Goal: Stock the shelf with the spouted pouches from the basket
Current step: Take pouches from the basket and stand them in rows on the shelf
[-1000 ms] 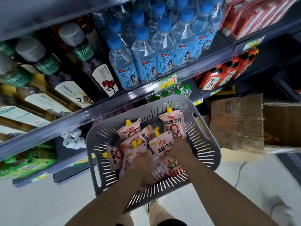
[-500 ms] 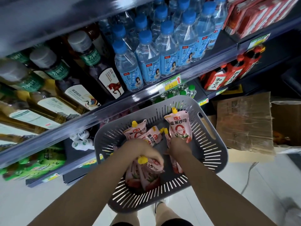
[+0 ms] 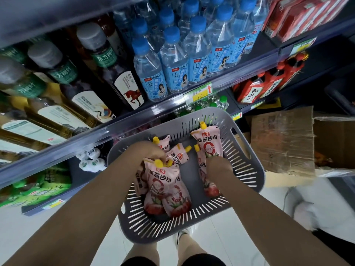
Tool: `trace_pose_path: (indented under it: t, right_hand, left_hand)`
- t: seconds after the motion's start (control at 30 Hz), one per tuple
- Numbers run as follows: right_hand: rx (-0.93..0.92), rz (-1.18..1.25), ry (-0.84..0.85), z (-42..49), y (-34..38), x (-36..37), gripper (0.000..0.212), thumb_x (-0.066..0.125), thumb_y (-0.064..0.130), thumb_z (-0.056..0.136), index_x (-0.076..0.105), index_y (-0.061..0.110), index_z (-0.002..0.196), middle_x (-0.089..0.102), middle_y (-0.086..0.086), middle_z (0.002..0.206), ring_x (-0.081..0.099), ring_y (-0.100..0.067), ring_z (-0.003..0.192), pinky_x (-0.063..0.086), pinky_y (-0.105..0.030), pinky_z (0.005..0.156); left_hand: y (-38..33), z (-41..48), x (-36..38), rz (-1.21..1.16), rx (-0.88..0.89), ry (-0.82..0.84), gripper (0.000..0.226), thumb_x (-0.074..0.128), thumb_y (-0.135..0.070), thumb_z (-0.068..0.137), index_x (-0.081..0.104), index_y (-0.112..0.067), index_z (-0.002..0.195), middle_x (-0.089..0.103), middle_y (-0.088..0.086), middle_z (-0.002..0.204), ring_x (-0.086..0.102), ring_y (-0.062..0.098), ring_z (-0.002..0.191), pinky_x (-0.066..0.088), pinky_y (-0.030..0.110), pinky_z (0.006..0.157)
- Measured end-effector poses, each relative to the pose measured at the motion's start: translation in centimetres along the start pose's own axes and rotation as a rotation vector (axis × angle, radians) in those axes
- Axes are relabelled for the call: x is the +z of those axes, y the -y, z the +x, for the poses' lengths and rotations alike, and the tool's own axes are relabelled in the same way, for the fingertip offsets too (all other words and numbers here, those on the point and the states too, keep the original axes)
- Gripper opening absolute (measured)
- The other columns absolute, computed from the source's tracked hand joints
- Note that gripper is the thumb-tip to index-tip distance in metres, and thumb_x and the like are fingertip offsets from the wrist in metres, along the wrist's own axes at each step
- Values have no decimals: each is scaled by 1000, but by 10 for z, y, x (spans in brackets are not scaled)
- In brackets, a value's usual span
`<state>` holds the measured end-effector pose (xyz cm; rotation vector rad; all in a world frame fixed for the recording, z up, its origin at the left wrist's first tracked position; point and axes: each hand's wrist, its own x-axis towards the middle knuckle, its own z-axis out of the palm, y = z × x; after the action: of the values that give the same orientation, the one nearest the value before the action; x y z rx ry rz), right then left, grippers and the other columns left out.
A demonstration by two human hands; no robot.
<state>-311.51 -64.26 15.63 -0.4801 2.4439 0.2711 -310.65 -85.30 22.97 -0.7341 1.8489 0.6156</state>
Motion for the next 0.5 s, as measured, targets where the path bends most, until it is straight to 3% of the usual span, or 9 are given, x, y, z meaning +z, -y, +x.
trace_pose_path:
  t: [0.03, 0.07, 0.1, 0.17, 0.23, 0.33, 0.4, 0.5]
  right_hand:
    - [-6, 2, 4, 1, -2, 2, 27, 49, 15, 92, 57, 12, 117, 63, -6, 117, 61, -24, 108, 50, -34, 78]
    - [-11, 0, 8, 1, -3, 4, 26, 47, 15, 93, 57, 12, 117, 63, -7, 118, 61, -24, 108, 50, -34, 79]
    - [-12, -9, 6, 2, -4, 5, 26, 46, 13, 93, 57, 11, 117, 63, -7, 118, 61, -25, 108, 50, -34, 79]
    - [-10, -40, -14, 3, -4, 5, 30, 46, 8, 93, 53, 11, 122, 63, -8, 118, 62, -25, 108, 51, -34, 78]
    - [-18, -66, -13, 4, -2, 3, 33, 46, 7, 92, 51, 11, 124, 63, -8, 118, 62, -25, 107, 51, -34, 78]
    - [28, -40, -2, 7, 0, 3, 25, 48, 8, 92, 56, 11, 116, 63, -7, 115, 63, -23, 105, 50, -31, 75]
    - [72, -17, -12, 8, 1, 4, 24, 49, 9, 92, 56, 11, 115, 63, -6, 114, 63, -22, 103, 49, -30, 73]
    - [94, -22, -6, 7, 5, 6, 23, 51, 8, 91, 56, 11, 113, 64, -5, 112, 63, -21, 102, 50, -29, 72]
  left_hand:
    - [3, -2, -1, -161, -9, -17, 12, 64, -28, 83, 63, -16, 85, 65, 7, 63, 64, 12, 58, 48, 22, 54]
    - [4, -5, -1, -292, 14, -62, 16, 64, -27, 83, 60, -13, 75, 61, 5, 50, 59, 13, 43, 45, 21, 47]
    - [7, -4, 0, -360, 72, -155, 24, 64, -30, 83, 60, -9, 72, 61, 4, 49, 58, 15, 40, 47, 21, 45]
    - [11, -7, 8, -289, 239, -451, 36, 62, -40, 85, 65, -8, 70, 65, 6, 59, 65, 21, 55, 52, 27, 55]
    - [17, -18, 26, -199, 420, -695, 27, 57, -37, 87, 67, -13, 78, 67, 0, 73, 66, 19, 71, 49, 27, 62]
    - [25, -30, 62, -58, 527, -707, 22, 55, -37, 89, 63, -21, 102, 67, -7, 94, 63, 9, 80, 49, 26, 64]
    - [25, -24, 85, 153, 547, -718, 36, 54, -38, 88, 54, -20, 119, 60, -4, 112, 58, 12, 101, 51, 31, 83]
    - [14, -6, 111, 355, 521, -720, 73, 60, -43, 83, 27, -13, 140, 39, 8, 139, 37, 24, 129, 32, 41, 110]
